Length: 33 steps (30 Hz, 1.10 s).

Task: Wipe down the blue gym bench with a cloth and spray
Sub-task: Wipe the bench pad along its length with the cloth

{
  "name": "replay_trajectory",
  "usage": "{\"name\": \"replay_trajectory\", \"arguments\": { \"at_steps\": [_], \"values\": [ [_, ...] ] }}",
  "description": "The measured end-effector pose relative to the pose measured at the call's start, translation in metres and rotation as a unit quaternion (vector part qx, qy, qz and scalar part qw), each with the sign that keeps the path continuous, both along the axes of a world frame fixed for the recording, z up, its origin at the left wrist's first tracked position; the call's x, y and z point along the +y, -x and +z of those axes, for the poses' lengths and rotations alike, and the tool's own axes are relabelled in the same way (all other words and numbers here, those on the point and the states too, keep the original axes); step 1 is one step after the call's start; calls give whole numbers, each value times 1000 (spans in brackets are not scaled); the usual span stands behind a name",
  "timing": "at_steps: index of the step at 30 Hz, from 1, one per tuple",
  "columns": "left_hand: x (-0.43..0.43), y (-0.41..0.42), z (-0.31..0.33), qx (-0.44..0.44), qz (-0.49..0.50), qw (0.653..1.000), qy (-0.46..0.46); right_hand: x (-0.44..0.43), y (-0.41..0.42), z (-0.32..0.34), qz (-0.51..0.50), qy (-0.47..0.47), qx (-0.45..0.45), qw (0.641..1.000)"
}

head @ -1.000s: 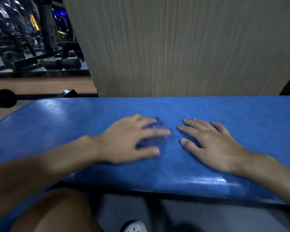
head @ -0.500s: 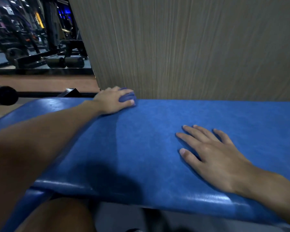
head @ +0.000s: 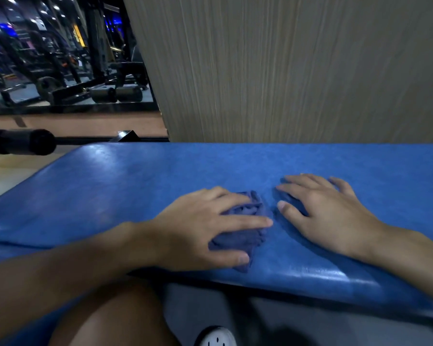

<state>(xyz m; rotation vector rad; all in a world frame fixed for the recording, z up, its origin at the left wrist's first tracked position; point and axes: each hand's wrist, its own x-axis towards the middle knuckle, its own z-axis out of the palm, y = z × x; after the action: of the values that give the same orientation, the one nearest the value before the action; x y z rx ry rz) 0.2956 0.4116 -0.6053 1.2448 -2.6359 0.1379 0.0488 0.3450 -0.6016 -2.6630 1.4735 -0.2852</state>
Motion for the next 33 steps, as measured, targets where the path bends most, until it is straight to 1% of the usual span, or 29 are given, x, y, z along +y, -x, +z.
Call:
{"name": "replay_trajectory", "arguments": {
  "at_steps": [2,4,6,8,10,12,14,16,19,21,23,25,26,29,33],
  "values": [
    [-8,-4,5,0,9,1000,-29,0,-6,1,5,-8,-18,1000],
    [-33,-15,8,-12,37,999,-38,1,-11,-4,20,-19,4,1000],
    [-67,-36,7,-15,81,996,-41,1,-11,-10,28,-27,28,999],
    [-105,-65,5,-4,135,990,-43,-1,-10,-15,27,-25,26,999],
    [-143,-100,7,6,206,978,-33,-3,-9,-17,25,-19,23,999],
    [-172,-129,8,21,296,955,-25,-4,-9,-19,24,-17,23,999],
    [-187,-141,5,29,346,938,-18,-4,-10,-19,23,-14,26,999],
    [-181,-133,3,17,333,943,-16,-3,-11,-18,22,-14,35,999],
    [-136,-102,5,11,273,962,-24,-2,-12,-16,24,-17,35,999],
    [-94,-78,7,-4,211,977,-28,-1,-12,-13,26,-21,31,999],
    [-47,-52,6,-17,123,992,-17,0,-12,-10,23,-24,20,999],
    [-8,-37,1,-7,50,999,13,0,-14,-5,19,-17,14,1000],
    [3,-34,0,2,34,999,20,0,-17,-3,19,-10,9,1000],
    [-1,-39,2,7,40,999,-11,4,-29,1,34,-18,-5,999],
    [-68,-75,4,-22,123,991,-37,7,-39,-6,69,-29,44,996]
  ]
}}
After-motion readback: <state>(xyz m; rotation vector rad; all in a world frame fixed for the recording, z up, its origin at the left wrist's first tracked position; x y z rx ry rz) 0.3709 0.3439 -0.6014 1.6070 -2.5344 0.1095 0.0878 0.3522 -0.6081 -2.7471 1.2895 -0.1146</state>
